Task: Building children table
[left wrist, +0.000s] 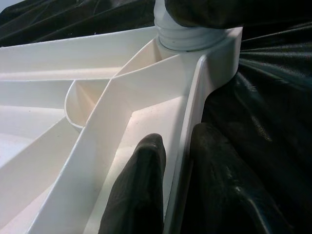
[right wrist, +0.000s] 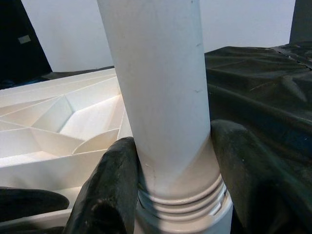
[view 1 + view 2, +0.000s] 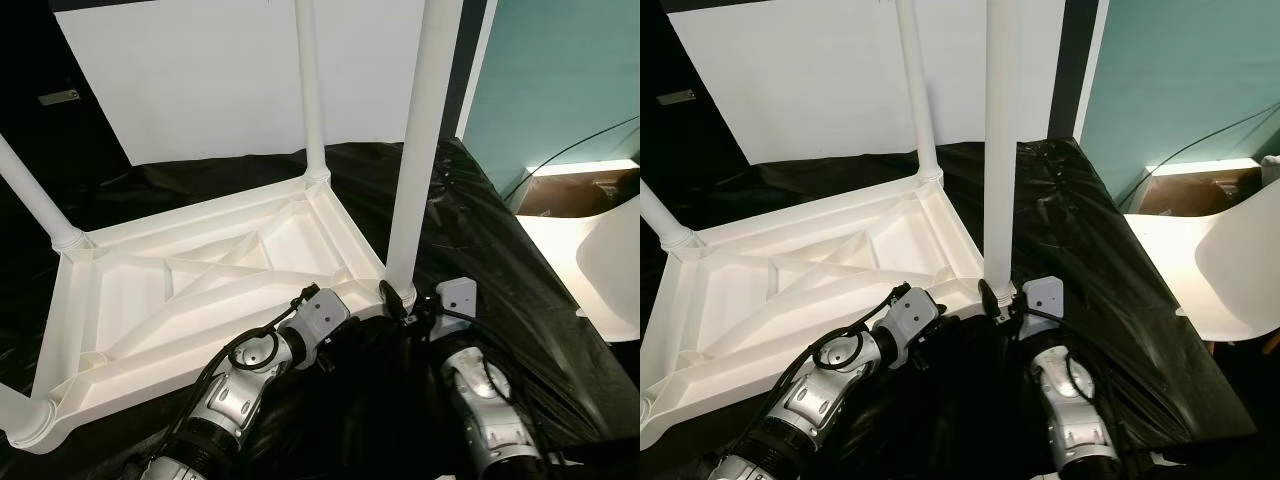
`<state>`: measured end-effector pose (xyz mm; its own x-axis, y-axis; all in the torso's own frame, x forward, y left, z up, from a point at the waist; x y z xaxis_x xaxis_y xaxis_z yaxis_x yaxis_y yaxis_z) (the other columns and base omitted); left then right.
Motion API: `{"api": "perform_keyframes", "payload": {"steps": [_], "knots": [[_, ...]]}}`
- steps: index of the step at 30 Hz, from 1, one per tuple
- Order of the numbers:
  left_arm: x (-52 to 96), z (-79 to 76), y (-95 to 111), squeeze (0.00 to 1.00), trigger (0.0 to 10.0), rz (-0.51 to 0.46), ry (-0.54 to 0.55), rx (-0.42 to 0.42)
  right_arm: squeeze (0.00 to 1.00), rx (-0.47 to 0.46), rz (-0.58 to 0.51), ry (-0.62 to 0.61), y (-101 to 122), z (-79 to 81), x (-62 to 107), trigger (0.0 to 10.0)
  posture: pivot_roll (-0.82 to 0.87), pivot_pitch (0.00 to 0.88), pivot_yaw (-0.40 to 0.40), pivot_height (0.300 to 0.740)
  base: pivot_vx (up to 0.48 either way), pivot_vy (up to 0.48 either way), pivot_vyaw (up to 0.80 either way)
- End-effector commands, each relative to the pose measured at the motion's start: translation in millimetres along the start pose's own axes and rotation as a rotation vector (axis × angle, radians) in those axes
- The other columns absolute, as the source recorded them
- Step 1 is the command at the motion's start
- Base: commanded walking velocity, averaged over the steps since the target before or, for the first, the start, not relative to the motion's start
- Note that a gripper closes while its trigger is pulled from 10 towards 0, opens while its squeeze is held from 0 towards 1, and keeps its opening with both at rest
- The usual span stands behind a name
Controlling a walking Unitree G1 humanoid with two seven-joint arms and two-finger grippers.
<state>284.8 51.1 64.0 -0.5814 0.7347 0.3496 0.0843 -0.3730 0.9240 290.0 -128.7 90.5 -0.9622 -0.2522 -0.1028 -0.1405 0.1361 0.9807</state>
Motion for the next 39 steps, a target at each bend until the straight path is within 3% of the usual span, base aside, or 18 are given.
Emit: {"api": "perform_keyframes", "payload": {"steps": [1, 2, 3, 5, 6, 11, 12, 13, 14, 15, 16, 18, 19, 22, 27, 28, 36, 39], "knots": [[11.4, -23.7, -61, 0.00, 10.0, 0.249, -0.093, 0.078, 0.00, 0.038, 0.064, -0.128, -9, -27.2, 5.1, 0.0, -0.04, 0.000, 0.034, 0.740, 0.000, 0.000, 0.00], [11.3, -23.9, -61, 0.00, 10.0, 0.249, -0.095, 0.076, 0.00, 0.042, 0.071, -0.122, -10, -26.0, 5.5, 0.0, -0.04, 0.000, 0.035, 0.740, 0.000, 0.000, 0.00], [10.9, -23.7, -61, 0.00, 10.0, 0.248, -0.094, 0.077, 0.00, 0.046, 0.073, -0.094, -10, -21.7, 5.5, 4.4, -0.04, 0.000, 0.038, 0.740, 0.000, 0.000, 0.00], [10.6, -23.3, -60, 0.00, 10.0, 0.246, -0.092, 0.078, 0.00, 0.048, 0.073, -0.075, -10, -18.4, 5.4, 4.4, -0.05, 0.000, 0.039, 0.740, 0.000, 0.000, 0.00], [9.4, -24.1, -59, 0.00, 10.0, 0.244, -0.094, 0.080, 1.00, 0.030, 0.041, -0.030, -6, -13.2, 3.9, 10.0, -0.05, 0.000, 0.041, 0.740, 0.000, 0.000, 0.00], [7.1, -26.8, -58, 0.00, 10.0, 0.242, -0.104, 0.078, 1.00, 0.025, 0.007, 0.033, 0, -6.8, -1.0, 10.0, -0.06, 0.000, 0.043, 0.740, 0.000, 0.000, 0.00], [5.7, -28.6, -57, 0.00, 10.0, 0.239, -0.111, 0.078, 1.00, 0.043, -0.007, 0.092, 4, -5.1, -5.4, 10.0, -0.06, 0.000, 0.043, 0.740, 0.000, 0.000, 0.00], [4.9, -29.5, -57, 0.00, 10.0, 0.237, -0.114, 0.079, 0.00, 0.048, -0.003, 0.158, 5, -4.9, -9.4, 10.0, -0.06, 0.000, 0.043, 0.740, 0.000, 0.000, 0.00], [4.9, -29.5, -57, 0.00, 10.0, 0.237, -0.114, 0.079, 0.00, 0.048, -0.003, 0.158, 5, -4.9, -9.4, 10.0, -0.06, 0.000, 0.043, 0.740, 0.000, 0.000, 0.00], [4.8, -30.6, -57, 0.00, 10.0, 0.237, -0.117, 0.081, 0.00, 0.064, -0.008, 0.270, 8, -7.2, -12.6, 10.0, -0.07, 0.000, 0.046, 0.740, 0.000, 0.000, 0.00], [4.8, -30.6, -57, 0.00, 10.0, 0.237, -0.117, 0.081, 0.00, 0.064, -0.008, 0.270, 8, -7.2, -12.6, 10.0, -0.07, 0.000, 0.046, 0.740, 0.000, 0.000, 0.00], [5.0, -32.8, -59, 0.00, 10.0, 0.241, -0.124, 0.081, 0.00, 0.096, -0.014, 0.427, 11, -12.2, -14.1, 10.0, -0.08, 0.000, 0.046, 0.740, 0.000, 0.000, 0.00], [5.0, -32.8, -59, 0.00, 10.0, 0.241, -0.124, 0.081, 0.00, 0.096, -0.014, 0.427, 11, -12.2, -14.1, 10.0, -0.08, 0.000, 0.046, 0.740, 0.000, 0.000, 0.00], [5.0, -34.3, -60, 0.00, 10.0, 0.248, -0.135, 0.067, 0.00, 0.159, 0.020, 0.585, 8, -19.0, -13.9, 10.0, -0.09, 0.000, 0.046, 0.740, 0.000, 0.000, 0.00], [4.0, -34.0, -59, 0.00, 10.0, 0.248, -0.135, 0.063, 0.00, 0.175, 0.073, 0.708, 3, -19.7, -12.0, 10.0, -0.08, 0.000, 0.051, 0.740, 0.000, 0.000, 0.00], [4.0, -34.3, -59, 0.00, 10.0, 0.247, -0.135, 0.062, 0.00, 0.173, 0.080, 0.717, 2, -21.3, -12.6, 0.0, -0.08, 0.000, 0.051, 0.740, 0.000, 0.000, 0.00], [5.3, -33.5, -61, 0.00, 10.0, 0.253, -0.137, 0.056, 0.00, 0.151, 0.085, 0.730, 4, -28.7, -17.6, 0.0, -0.09, 0.000, 0.053, 0.740, 0.000, 0.000, 0.00], [4.1, -32.8, -60, 0.00, 10.0, 0.251, -0.137, 0.053, 0.00, 0.122, 0.116, 0.744, -4, -26.4, -11.8, 0.0, -0.09, 0.000, 0.054, 0.740, 0.000, 0.000, 0.00]]}}
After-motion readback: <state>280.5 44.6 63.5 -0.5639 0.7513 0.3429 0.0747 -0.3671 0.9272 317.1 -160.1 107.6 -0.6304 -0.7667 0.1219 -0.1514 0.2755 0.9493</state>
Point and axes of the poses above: a point about 5 cm out from each wrist's last joint towards the gripper, its own x axis pointing back from the gripper into the wrist, its own y axis along the axis of the wrist's last joint, z = x × y, the point moved 2 cm from there along -x, pointing out of the wrist towards the gripper, and after that the axes turned 5 degrees about x, right-handed, at the moved point
